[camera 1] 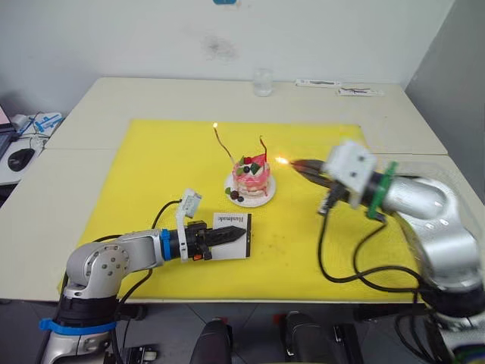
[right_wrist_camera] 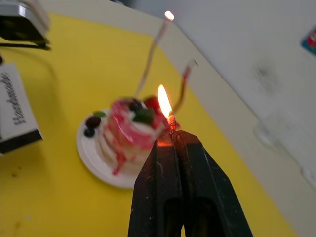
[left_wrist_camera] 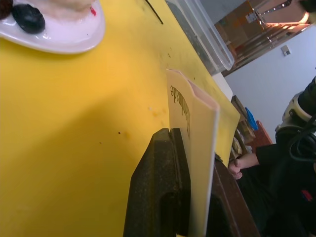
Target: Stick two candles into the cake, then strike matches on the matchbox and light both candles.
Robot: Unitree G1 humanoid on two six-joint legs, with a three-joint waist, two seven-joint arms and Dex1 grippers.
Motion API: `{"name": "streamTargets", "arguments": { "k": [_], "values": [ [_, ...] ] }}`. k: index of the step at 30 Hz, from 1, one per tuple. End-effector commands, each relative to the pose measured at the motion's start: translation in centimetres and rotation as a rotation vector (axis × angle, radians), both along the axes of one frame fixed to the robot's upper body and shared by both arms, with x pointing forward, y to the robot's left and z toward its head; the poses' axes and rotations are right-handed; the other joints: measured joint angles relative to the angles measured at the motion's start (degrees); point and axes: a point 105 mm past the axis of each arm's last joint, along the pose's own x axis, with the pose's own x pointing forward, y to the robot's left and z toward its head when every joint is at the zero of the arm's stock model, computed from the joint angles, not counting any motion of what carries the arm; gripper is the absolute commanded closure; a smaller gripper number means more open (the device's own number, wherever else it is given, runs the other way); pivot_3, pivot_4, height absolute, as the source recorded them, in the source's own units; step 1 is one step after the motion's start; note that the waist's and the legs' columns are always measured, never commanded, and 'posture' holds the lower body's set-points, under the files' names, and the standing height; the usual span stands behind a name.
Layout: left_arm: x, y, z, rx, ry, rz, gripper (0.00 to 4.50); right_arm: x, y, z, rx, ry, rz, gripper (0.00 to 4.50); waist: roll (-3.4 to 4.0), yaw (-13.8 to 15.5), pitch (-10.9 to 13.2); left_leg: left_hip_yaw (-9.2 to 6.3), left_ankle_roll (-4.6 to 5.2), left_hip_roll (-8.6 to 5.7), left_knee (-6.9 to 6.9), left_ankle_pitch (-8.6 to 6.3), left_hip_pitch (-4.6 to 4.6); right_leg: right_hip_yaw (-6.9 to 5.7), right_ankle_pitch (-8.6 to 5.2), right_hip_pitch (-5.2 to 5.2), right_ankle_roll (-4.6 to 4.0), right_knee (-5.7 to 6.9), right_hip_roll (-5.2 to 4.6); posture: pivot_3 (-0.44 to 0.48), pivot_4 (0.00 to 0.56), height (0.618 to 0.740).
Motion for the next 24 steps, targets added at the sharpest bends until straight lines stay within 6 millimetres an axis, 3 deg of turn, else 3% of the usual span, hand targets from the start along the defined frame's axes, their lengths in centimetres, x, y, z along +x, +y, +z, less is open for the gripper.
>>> {"name": "streamTargets", "arguments": {
  "k": [1,5,8,11,15,19,24],
  "values": [
    [-0.3,-0.7,0.7,-0.029,-0.031,-0.035,4.5,-0.6,-4.7,1.9,0.063,-0.067,-0.212,4.48,0.0,-0.11,0.0,0.01,0.0,0.01,0.0,0.0,0.02,0.01,0.0,0.0,0.0,0.01,0.01,0.0,0.15,0.74],
    [-0.3,-1.4,0.7,-0.041,-0.033,-0.054,4.5,-0.9,-12.8,0.1,0.089,-0.02,-0.539,4.48,-0.01,0.18,0.0,0.01,0.0,0.0,0.05,0.0,0.04,0.01,-0.01,0.05,-0.01,-0.01,0.01,0.0,0.15,0.74],
    [-0.3,-1.8,0.7,-0.049,-0.036,-0.065,4.5,-1.1,-16.5,-1.7,0.057,0.028,-0.685,4.48,-0.01,0.24,0.0,0.13,0.0,-0.01,0.13,0.0,0.04,0.1,0.01,0.06,0.02,-0.03,-0.01,0.0,0.15,0.74],
    [-0.2,-2.2,1.0,-0.059,-0.044,-0.072,4.5,-0.9,-19.1,-3.2,0.002,0.059,-0.783,4.48,-0.01,-0.07,0.0,0.19,0.01,-0.01,0.14,0.0,0.07,0.15,0.02,0.05,0.04,-0.01,-0.01,0.0,0.15,0.74],
    [-0.1,-2.4,1.1,-0.064,-0.049,-0.077,4.5,-0.3,-21.1,-4.6,0.014,0.103,-0.872,4.48,0.0,-0.48,0.0,0.19,0.01,0.0,0.14,0.01,0.1,0.14,0.03,0.06,0.04,0.02,0.0,0.0,0.15,0.74],
    [-0.1,-2.5,1.1,-0.067,-0.052,-0.077,4.5,0.2,-21.7,-4.7,0.05,0.093,-0.899,3.51,0.0,-0.59,0.0,0.19,0.01,-0.01,0.13,0.01,0.07,0.16,0.03,0.06,0.05,0.01,0.0,0.0,0.15,0.74],
    [-0.1,-2.5,1.1,-0.07,-0.054,-0.073,4.5,0.4,-21.4,-3.3,0.074,0.035,-0.877,1.62,0.0,-0.61,0.0,0.18,0.01,-0.01,0.13,0.01,0.06,0.15,0.03,0.06,0.05,0.0,0.01,0.0,0.15,0.74]
  ]
}}
